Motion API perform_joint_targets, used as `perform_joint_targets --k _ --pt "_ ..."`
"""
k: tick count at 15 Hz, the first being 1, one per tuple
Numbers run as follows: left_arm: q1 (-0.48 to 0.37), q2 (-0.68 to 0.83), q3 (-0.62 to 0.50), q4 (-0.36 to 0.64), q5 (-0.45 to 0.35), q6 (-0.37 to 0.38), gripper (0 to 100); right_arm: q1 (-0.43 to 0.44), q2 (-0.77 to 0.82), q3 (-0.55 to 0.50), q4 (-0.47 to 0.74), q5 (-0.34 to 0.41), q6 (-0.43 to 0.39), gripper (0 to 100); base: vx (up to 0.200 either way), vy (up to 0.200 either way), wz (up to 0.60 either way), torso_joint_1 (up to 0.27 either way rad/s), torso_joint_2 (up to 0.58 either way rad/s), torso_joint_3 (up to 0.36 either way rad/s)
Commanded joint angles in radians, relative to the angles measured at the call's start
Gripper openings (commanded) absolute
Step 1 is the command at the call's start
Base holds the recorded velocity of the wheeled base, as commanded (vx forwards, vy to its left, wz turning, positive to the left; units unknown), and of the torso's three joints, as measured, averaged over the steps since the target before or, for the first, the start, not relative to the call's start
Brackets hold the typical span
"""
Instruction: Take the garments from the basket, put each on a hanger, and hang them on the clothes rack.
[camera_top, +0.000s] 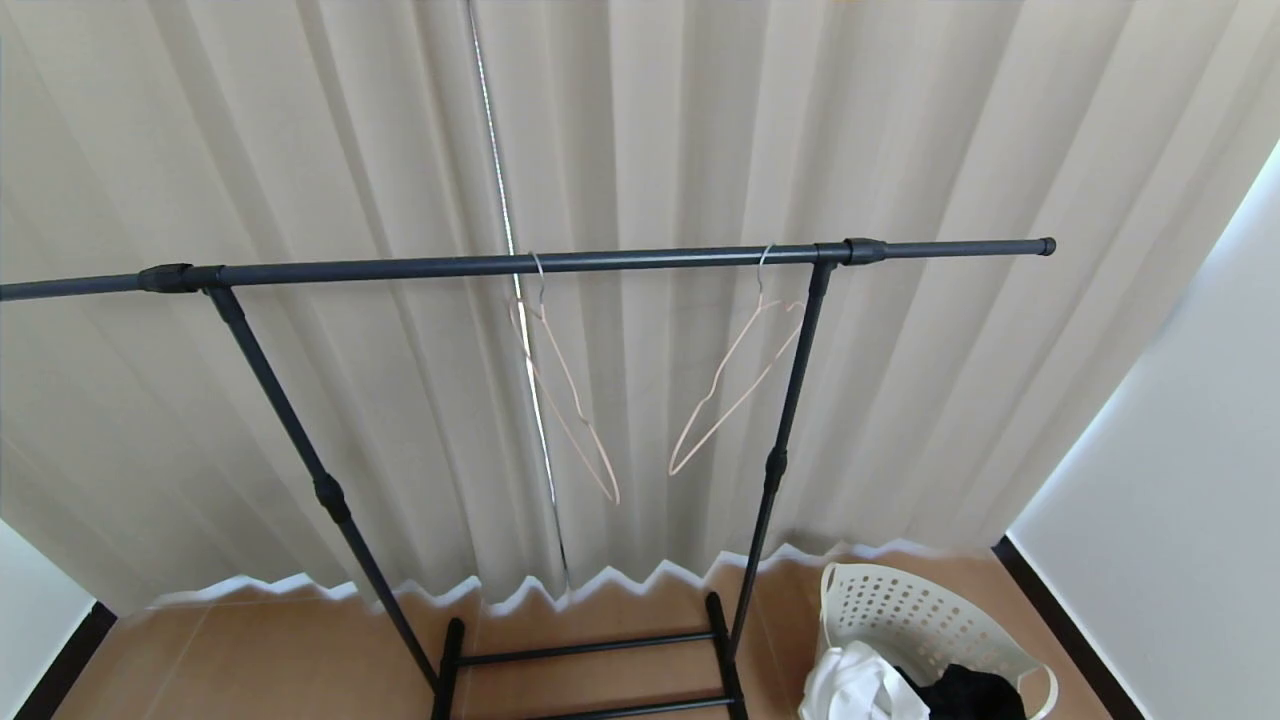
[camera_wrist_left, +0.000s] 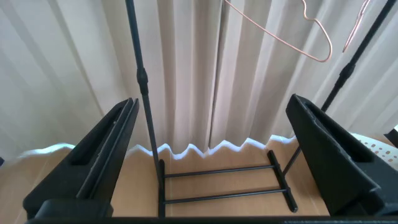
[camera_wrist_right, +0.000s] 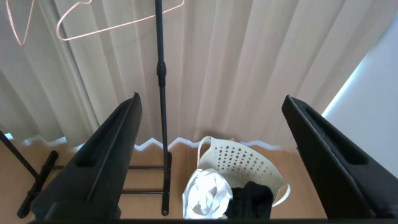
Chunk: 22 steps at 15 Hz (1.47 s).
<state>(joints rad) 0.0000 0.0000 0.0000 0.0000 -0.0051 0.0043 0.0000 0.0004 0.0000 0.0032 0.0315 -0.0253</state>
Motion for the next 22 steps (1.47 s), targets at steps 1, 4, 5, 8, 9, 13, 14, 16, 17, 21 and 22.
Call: perform_joint_targets --k 1,4,5,8,9,13,14,16,17,21,22 --pt "-0.002 0.002 -0.002 0.002 -0.009 0.005 100 0.000 0.000 0.000 0.000 0.001 -0.001 100 0.000 0.000 0.00 0.000 0.00 0.000" --pt "-0.002 0.000 -0.005 0.000 -0.104 0.008 100 0.000 0.000 0.000 0.000 0.001 -0.004 100 0.000 0.000 0.00 0.000 0.00 0.000" --pt "0.000 0.000 -0.003 0.000 -0.104 0.011 100 0.000 0.000 0.000 0.000 0.002 -0.007 100 0.000 0.000 0.00 0.000 0.00 0.000" --pt "0.000 0.000 -0.003 0.000 -0.104 0.013 100 0.000 0.000 0.000 0.000 0.002 -0.005 100 0.000 0.000 0.00 0.000 0.00 0.000" --pt "0.000 0.000 -0.003 0.000 -0.104 0.013 100 0.000 0.000 0.000 0.000 0.002 -0.005 100 0.000 0.000 0.00 0.000 0.00 0.000" --pt "-0.002 0.000 -0.003 0.000 -0.104 0.011 100 0.000 0.000 0.000 0.000 0.002 -0.001 100 0.000 0.000 0.00 0.000 0.00 0.000" --pt "-0.002 0.000 -0.003 0.000 -0.104 0.011 100 0.000 0.000 0.000 0.000 0.002 -0.002 100 0.000 0.000 0.00 0.000 0.00 0.000" --pt "-0.002 0.000 -0.003 0.000 -0.104 0.008 100 0.000 0.000 0.000 0.000 0.002 -0.001 100 0.000 0.000 0.00 -0.134 0.31 0.171" --pt "-0.002 0.000 -0.005 0.000 -0.104 0.008 100 0.000 0.000 0.000 0.000 0.002 -0.001 100 0.000 0.000 0.00 -0.139 0.35 0.178" --pt "-0.002 0.000 -0.005 0.000 -0.104 0.008 100 0.000 0.000 0.000 0.000 0.002 -0.001 100 0.000 0.000 0.00 -0.148 0.33 0.185" --pt "-0.002 0.002 -0.005 0.000 -0.104 0.008 100 0.000 0.000 -0.002 0.000 0.002 -0.001 100 0.000 0.000 0.00 -0.149 0.34 0.188"
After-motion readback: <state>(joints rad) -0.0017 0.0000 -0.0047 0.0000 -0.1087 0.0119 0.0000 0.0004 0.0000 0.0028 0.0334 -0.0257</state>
